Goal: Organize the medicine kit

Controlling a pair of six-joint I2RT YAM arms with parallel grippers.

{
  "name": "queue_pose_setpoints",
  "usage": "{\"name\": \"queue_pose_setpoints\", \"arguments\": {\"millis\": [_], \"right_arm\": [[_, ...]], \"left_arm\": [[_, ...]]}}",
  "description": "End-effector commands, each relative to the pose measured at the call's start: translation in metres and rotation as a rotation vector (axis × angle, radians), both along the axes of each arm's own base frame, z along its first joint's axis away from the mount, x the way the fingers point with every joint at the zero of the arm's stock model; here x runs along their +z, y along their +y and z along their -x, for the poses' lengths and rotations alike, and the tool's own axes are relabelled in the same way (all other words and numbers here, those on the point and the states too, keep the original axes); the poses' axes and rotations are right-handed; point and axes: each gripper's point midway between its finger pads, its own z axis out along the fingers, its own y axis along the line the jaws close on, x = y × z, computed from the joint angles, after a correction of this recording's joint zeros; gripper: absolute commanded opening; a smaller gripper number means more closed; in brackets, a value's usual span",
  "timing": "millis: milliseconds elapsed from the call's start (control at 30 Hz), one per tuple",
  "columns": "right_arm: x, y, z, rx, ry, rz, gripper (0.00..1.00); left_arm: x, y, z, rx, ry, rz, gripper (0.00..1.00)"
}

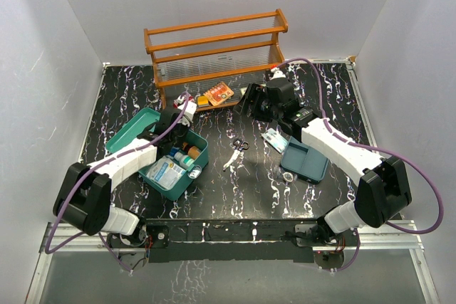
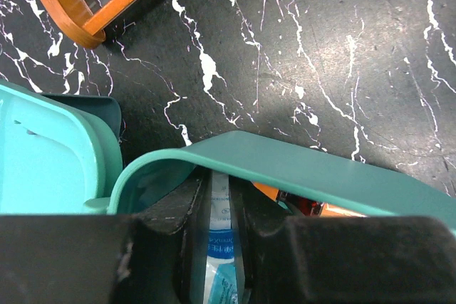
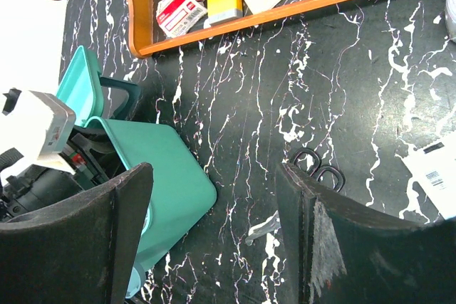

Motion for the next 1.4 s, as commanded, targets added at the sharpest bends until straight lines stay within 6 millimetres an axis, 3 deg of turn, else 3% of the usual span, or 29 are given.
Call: {"name": "queue_pose_setpoints", "arguments": {"millis": [0,633,733,867,1167,1367], "right_arm": [[0.025,0.001,-0.010,-0.006,-0.085,-0.028,0.67],[0.026,0.000,-0.013,-0.016,-0.085,-0.028,0.67],[0.028,-0.001,-0.012,-0.024,-0.090,-0.031,0.67],[0.030,-0.004,-0.011,-0.036,-0.097,-0.031,0.67],[0.026,-0.023,-0.006,-0.106,-0.097,0.004,0.67],[0.011,-0.062,-0.004,-0.253,-0.055,0.108,0.67]], "left_arm": [[-0.007,0.004,0.004,0.023,0.000,-0.019,0.13],[-0.036,0.003,0.014,0.022,0.044,-0.013,0.12],[-0.033,0.002,0.013,0.034,0.045,0.000,0.12],[-0.009,-0.002,0.008,0.041,0.004,0.034,0.15],[0.073,-0.010,0.006,0.014,-0.156,0.152,0.28],[0.132,-0.017,0.009,0.020,-0.253,0.276,0.35]]}}
